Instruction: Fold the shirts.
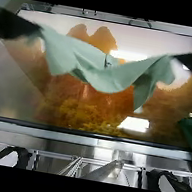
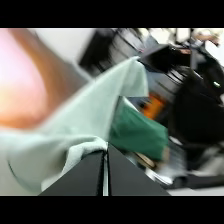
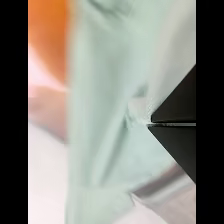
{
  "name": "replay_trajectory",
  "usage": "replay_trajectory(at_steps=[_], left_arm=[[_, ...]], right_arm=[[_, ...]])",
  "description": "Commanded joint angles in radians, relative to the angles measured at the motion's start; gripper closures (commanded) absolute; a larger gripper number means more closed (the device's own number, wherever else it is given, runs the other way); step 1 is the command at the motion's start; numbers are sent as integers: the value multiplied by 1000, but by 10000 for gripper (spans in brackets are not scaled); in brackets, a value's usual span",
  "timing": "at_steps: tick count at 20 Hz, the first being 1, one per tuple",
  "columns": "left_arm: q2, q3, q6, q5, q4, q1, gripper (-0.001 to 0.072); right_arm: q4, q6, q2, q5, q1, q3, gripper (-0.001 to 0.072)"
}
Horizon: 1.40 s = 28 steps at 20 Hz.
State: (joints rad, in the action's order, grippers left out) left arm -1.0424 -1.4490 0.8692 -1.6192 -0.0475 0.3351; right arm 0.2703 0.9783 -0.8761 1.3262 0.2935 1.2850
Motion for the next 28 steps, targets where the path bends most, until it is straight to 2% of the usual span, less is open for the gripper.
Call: replay_trajectory(at_steps=[1, 3, 6, 8, 10, 14, 16, 17, 18, 19, 20, 21, 23, 25, 28], left_arm=[[202, -270, -26, 88, 137, 233, 684], [224, -434, 2, 137, 135, 362, 683], [141, -561, 35, 161, 113, 369, 683], [56, -573, 51, 127, 17, 272, 683], [-34, -515, 50, 153, -157, 102, 683], [-277, -387, 9, 357, -555, -208, 680], [-456, -393, 3, 420, -641, -308, 677], [-561, -425, 34, 422, -668, -342, 609], [-657, -472, 98, 410, -688, -361, 357], [-750, -538, 180, 372, -698, -364, 67], [-821, -607, 263, 327, -695, -348, -1], [-870, -661, 319, 289, -691, -319, 0], [-880, -659, 349, 236, -692, -245, 1], [-816, -547, 353, 188, -692, -150, 1], [-706, -357, 353, 80, -696, -17, 2]], right_arm=[[-43, 15, 185, -146, 120, 231, 695], [-43, 32, 220, -179, 190, 310, 695], [-18, 33, 214, -159, 243, 335, 695], [-13, 48, 144, -80, 238, 311, 695], [-8, 49, 48, -31, 207, 241, 695], [142, 31, -157, -121, 60, 34, 695], [201, 32, -288, -222, -13, -55, 694], [209, 32, -360, -277, -38, -80, 693], [204, 43, -445, -294, -47, -80, 654], [183, 68, -516, -285, -40, -70, 348], [163, 74, -581, -243, -23, -43, 162], [161, 76, -629, -187, 6, -6, 173], [165, 93, -672, -75, 93, 45, 258], [204, 89, -669, 21, 184, 46, 258], [454, 83, -669, 185, 282, 18, 262]])
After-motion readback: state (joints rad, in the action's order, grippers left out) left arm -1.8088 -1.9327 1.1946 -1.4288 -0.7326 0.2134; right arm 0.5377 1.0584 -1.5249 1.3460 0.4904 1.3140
